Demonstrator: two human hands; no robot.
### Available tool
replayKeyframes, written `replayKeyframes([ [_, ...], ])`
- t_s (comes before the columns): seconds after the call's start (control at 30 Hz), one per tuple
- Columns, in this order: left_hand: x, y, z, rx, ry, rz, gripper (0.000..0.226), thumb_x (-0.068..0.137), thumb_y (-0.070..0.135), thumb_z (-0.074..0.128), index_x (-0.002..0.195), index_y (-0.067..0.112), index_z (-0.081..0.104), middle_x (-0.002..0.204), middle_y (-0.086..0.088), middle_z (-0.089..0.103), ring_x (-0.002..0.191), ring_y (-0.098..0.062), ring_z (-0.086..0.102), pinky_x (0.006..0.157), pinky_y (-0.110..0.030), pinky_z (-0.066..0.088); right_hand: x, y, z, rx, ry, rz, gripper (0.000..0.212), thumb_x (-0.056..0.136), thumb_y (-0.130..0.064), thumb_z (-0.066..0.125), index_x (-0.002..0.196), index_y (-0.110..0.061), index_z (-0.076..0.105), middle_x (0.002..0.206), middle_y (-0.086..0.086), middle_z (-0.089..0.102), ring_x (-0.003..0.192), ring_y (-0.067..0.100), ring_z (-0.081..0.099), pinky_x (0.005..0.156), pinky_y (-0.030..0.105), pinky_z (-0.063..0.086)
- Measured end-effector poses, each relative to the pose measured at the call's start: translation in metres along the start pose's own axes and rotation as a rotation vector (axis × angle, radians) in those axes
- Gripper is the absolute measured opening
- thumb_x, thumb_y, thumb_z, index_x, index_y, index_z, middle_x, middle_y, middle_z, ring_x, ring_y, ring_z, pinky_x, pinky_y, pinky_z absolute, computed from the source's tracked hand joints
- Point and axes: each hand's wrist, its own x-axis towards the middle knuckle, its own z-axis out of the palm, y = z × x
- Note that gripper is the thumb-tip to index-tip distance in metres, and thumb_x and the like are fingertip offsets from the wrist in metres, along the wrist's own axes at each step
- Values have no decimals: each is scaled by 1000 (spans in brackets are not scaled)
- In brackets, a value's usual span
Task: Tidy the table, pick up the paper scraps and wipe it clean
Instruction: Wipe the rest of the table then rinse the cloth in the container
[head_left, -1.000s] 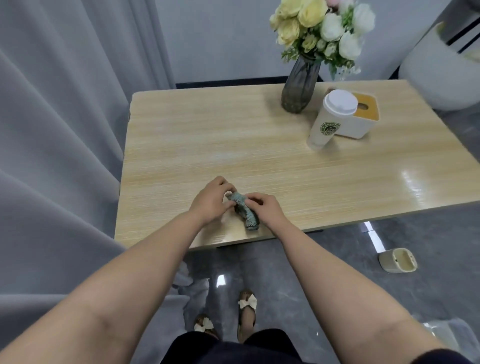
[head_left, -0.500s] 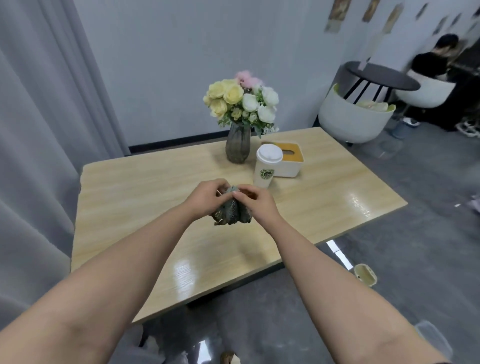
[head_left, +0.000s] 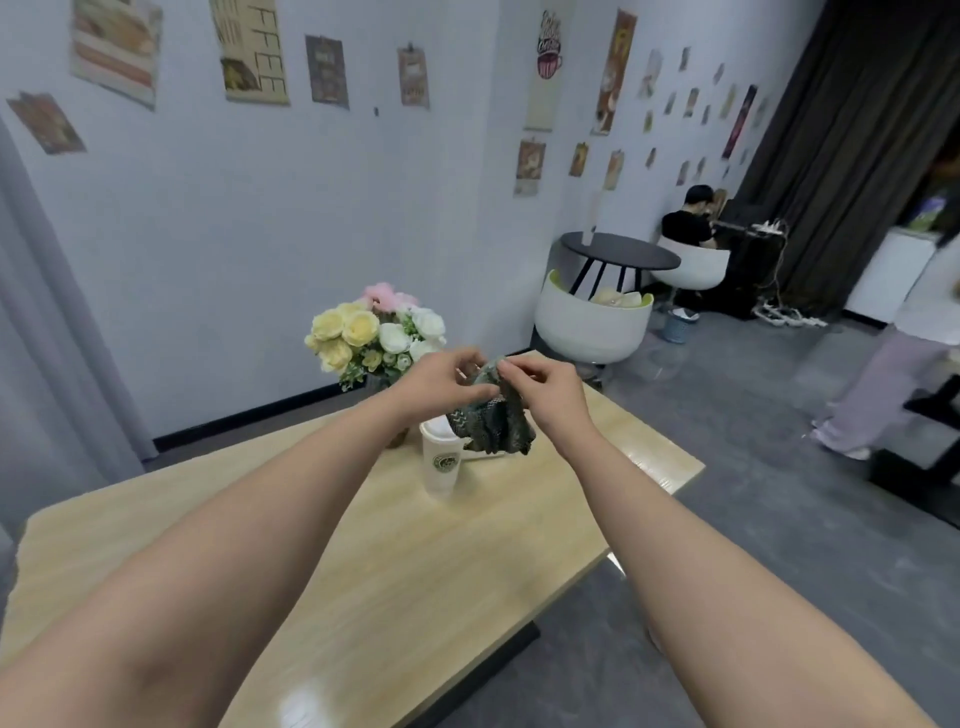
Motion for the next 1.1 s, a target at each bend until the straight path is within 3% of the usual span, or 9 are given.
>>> replayKeyframes([
  [0.2, 54, 56, 9, -54, -36, 17, 23, 86, 22, 66, 103, 9, 58, 87, 0, 57, 71, -12, 52, 59, -14, 39, 34, -24, -66, 13, 94, -56, 10, 87, -23, 65, 89, -16, 73, 82, -2, 70, 84, 17, 65, 85, 44, 54],
  [0.33, 95, 99, 17, -159, -58, 24, 11, 82, 19, 63, 88, 11, 57, 78, -2, 56, 78, -17, 51, 70, -27, 39, 55, -40, -120, 42, 152, -90, 15, 89, -19, 62, 96, -9, 71, 87, 1, 69, 78, 8, 62, 77, 32, 55],
  [0.57, 161, 186, 42, -67, -255, 153, 11, 90, 9, 55, 84, 19, 57, 86, -1, 59, 78, -12, 54, 74, -25, 45, 77, -40, -224, -28, 327, -160, 13, 88, -24, 63, 93, -15, 72, 88, -1, 69, 90, 18, 64, 85, 39, 54],
  [0.73, 204, 245, 81, 39, -334, 267, 4, 85, 24, 62, 86, 20, 62, 92, -7, 63, 87, -18, 58, 87, -38, 52, 72, -29, -298, -72, 457, -159, 16, 90, -23, 62, 96, -11, 71, 88, -2, 67, 88, 15, 62, 88, 39, 52],
  [0.8, 216, 267, 101, 42, -350, 310, 5, 89, 19, 58, 90, 17, 63, 90, -4, 63, 85, -16, 57, 83, -33, 51, 70, -20, -326, -64, 491, -145, 16, 89, -23, 63, 97, -11, 71, 89, 0, 68, 90, 17, 63, 89, 42, 52],
  [0.87, 228, 288, 125, 45, -356, 344, 11, 91, 16, 56, 95, 9, 64, 93, -7, 62, 86, -18, 57, 87, -38, 50, 65, -10, -353, -55, 520, -133, 18, 87, -23, 65, 99, -10, 69, 92, 2, 68, 92, 19, 64, 90, 44, 52],
  [0.93, 236, 306, 150, 58, -358, 392, 16, 92, 18, 55, 98, 6, 64, 93, -6, 62, 86, -18, 55, 86, -40, 49, 56, 0, -375, -24, 544, -104, 23, 83, -21, 69, 102, -8, 67, 92, 4, 67, 91, 18, 63, 89, 39, 53],
  [1.03, 243, 325, 188, 53, -392, 471, 11, 95, 18, 50, 95, 14, 61, 84, 7, 58, 81, -9, 52, 76, -23, 41, 42, 16, -401, -60, 588, -72, 17, 81, -14, 72, 97, -12, 66, 86, 0, 64, 79, 8, 60, 70, 12, 51],
  [1.1, 248, 332, 211, 68, -433, 558, 11, 96, 17, 49, 98, 13, 60, 79, 11, 55, 73, -2, 49, 67, -14, 39, 35, 28, -416, -88, 648, -49, 12, 82, -11, 71, 91, -16, 66, 78, -4, 63, 70, 5, 58, 58, 8, 47],
])
